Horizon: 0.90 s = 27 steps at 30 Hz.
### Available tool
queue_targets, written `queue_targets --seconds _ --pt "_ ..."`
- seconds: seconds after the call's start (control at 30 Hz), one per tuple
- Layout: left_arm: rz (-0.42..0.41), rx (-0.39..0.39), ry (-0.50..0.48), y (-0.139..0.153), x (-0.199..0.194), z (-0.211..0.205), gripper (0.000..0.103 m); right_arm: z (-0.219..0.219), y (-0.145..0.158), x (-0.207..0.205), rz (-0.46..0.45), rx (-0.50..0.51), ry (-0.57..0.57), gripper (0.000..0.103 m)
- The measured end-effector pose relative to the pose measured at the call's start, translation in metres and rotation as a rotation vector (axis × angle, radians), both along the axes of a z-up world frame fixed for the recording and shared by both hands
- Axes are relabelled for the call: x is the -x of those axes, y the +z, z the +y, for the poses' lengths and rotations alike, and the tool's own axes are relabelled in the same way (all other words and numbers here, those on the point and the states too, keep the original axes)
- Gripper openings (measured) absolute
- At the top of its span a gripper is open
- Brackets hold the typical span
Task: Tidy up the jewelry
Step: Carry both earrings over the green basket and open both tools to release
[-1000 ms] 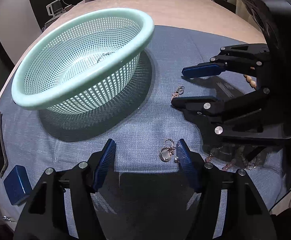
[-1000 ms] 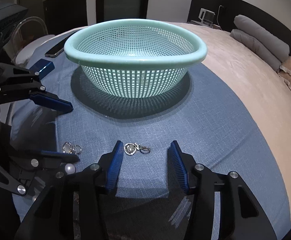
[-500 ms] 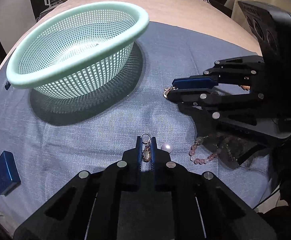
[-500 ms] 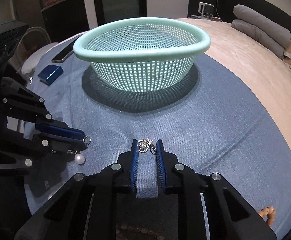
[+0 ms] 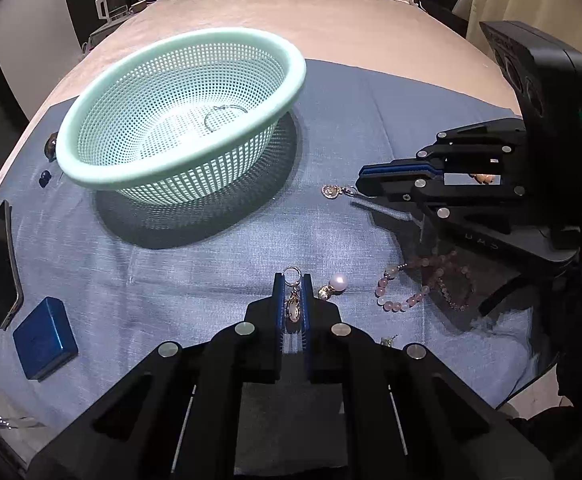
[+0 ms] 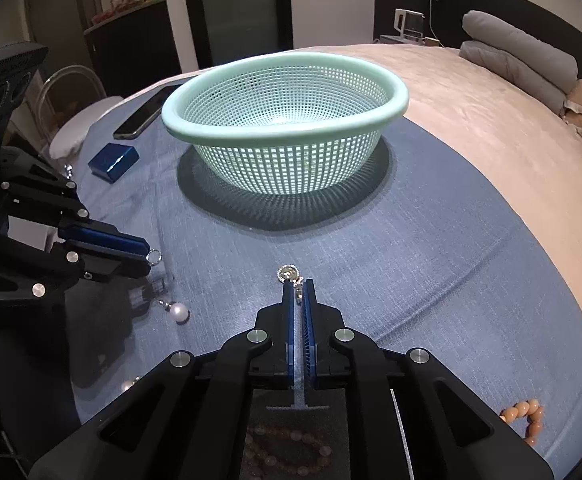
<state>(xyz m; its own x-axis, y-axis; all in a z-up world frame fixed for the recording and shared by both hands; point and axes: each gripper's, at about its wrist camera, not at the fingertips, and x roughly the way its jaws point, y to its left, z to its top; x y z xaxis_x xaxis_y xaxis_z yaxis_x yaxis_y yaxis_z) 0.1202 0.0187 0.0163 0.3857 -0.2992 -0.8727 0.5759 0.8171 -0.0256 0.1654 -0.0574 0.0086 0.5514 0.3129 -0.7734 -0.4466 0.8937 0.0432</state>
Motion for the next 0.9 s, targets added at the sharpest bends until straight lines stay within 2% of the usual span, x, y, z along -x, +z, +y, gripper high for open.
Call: queue_targets --seconds 0.07,0.23,0.3,0.33,0.47,0.6,0.9 --pt "-0.004 -0.005 0.007 0.003 0.002 0.002 0.007 0.005 -0.002 -0.003 0.005 0.001 0.003 0.012" --pt "-0.014 -0.011 0.019 0.014 0.0 0.006 0.007 0.006 -0.009 -0.009 -0.003 0.025 -0.032 0.013" --pt "-0.018 -0.014 0.022 0.017 0.0 0.008 0.007 0.004 -0.014 -0.012 0.016 0.034 -0.052 0.009" --pt "-0.021 -0.014 0.024 0.019 0.0 0.009 0.007 0.004 -0.015 -0.012 0.011 0.04 -0.061 0.002" --pt "-0.033 -0.012 0.027 0.026 -0.002 0.009 0.007 -0.002 -0.01 -0.01 0.006 0.026 -0.083 0.002" --pt "-0.05 -0.017 0.024 0.031 -0.005 0.006 0.007 -0.01 0.009 -0.003 -0.033 0.009 -0.099 0.002" --pt "-0.103 -0.03 0.021 0.06 -0.023 0.004 0.007 -0.011 0.073 -0.002 -0.142 0.019 -0.064 0.002"
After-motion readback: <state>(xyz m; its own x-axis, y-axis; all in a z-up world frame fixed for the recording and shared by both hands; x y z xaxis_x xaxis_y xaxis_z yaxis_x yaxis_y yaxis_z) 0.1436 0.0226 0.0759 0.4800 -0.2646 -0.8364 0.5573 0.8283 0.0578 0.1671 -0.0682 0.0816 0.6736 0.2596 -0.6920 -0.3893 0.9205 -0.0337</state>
